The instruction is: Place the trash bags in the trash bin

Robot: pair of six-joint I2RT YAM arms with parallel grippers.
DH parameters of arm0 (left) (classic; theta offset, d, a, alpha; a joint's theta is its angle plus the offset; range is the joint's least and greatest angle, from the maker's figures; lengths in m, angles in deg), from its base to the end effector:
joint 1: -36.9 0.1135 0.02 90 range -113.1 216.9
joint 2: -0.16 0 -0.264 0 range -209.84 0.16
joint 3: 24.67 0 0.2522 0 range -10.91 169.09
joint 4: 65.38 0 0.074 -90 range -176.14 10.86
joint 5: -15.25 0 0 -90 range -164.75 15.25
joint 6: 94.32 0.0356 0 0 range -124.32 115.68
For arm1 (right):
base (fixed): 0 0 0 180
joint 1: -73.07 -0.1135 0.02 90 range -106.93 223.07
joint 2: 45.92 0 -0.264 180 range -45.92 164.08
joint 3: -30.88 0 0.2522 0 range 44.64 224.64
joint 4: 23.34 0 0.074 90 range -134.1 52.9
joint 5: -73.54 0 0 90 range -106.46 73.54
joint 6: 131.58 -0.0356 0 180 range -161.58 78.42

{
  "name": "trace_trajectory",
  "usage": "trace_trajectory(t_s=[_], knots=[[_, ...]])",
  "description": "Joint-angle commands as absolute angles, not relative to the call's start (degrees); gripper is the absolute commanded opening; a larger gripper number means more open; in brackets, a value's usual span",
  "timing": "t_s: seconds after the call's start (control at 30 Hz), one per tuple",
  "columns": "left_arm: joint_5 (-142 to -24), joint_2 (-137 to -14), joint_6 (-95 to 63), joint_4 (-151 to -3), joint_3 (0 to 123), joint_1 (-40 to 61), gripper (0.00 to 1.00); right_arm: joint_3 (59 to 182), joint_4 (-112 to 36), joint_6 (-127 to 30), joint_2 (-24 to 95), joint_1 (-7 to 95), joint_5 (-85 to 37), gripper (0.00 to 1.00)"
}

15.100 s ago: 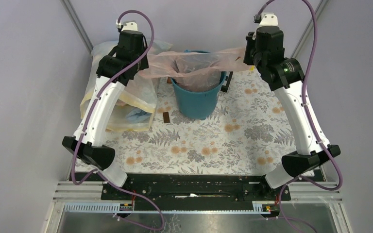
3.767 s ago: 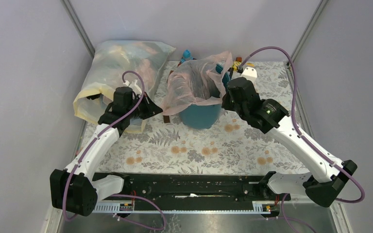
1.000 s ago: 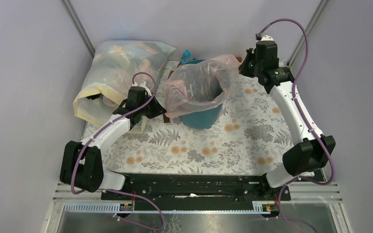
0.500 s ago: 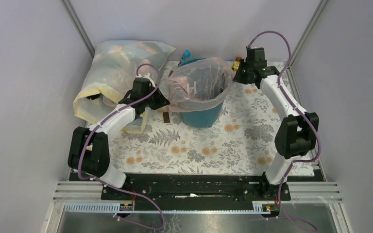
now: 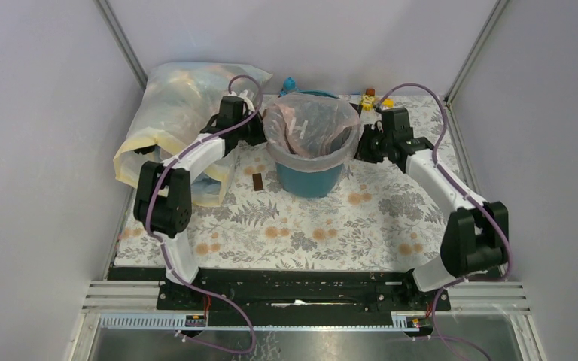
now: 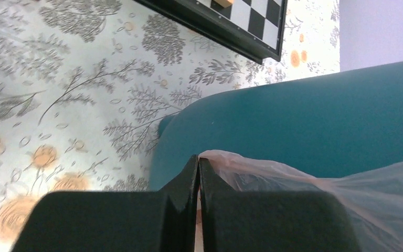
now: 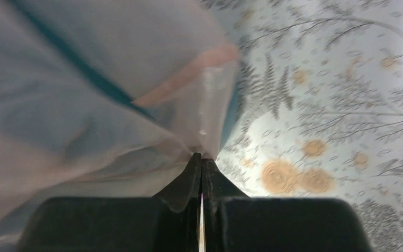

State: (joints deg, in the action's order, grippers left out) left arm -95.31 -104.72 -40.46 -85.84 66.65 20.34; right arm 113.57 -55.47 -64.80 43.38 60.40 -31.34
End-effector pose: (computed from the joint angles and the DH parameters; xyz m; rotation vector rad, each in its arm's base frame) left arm 0.4009 -0.1322 0.2495 -0.1694 2.2614 -0.8994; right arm 0.3413 0.0861 0.2806 0.0677 2.2950 0.6234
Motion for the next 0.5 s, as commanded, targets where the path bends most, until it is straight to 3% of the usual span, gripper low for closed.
trace_trajectory(t_s=[0.0,0.1,0.13,0.23,0.43,0.47], knots=[[-103.9,-108.9,-38.5,-82.5,72.8,20.2,0.00,109.6,-52.3,-65.3,33.8,55.1,-34.5,0.00],[-106.8,-111.5,-37.1,-84.5,76.3,19.8,0.00,107.7,-53.4,-64.5,30.3,52.7,-34.6,0.00],[-107.3,-112.2,-36.4,-85.2,77.2,19.6,0.00,107.5,-54.2,-63.9,29.3,52.6,-34.3,0.06],[-107.7,-113.4,-35.6,-87.2,79.1,19.5,0.00,108.6,-57.4,-61.5,26.4,52.7,-27.1,0.35],[-105.4,-112.4,-34.9,-88.1,79.6,19.5,0.00,111.6,-60.2,-58.9,23.2,57.4,-19.7,0.38],[-105.1,-112.4,-34.7,-88.6,79.9,19.5,0.00,112.0,-60.3,-58.8,22.8,58.6,-19.0,0.45]])
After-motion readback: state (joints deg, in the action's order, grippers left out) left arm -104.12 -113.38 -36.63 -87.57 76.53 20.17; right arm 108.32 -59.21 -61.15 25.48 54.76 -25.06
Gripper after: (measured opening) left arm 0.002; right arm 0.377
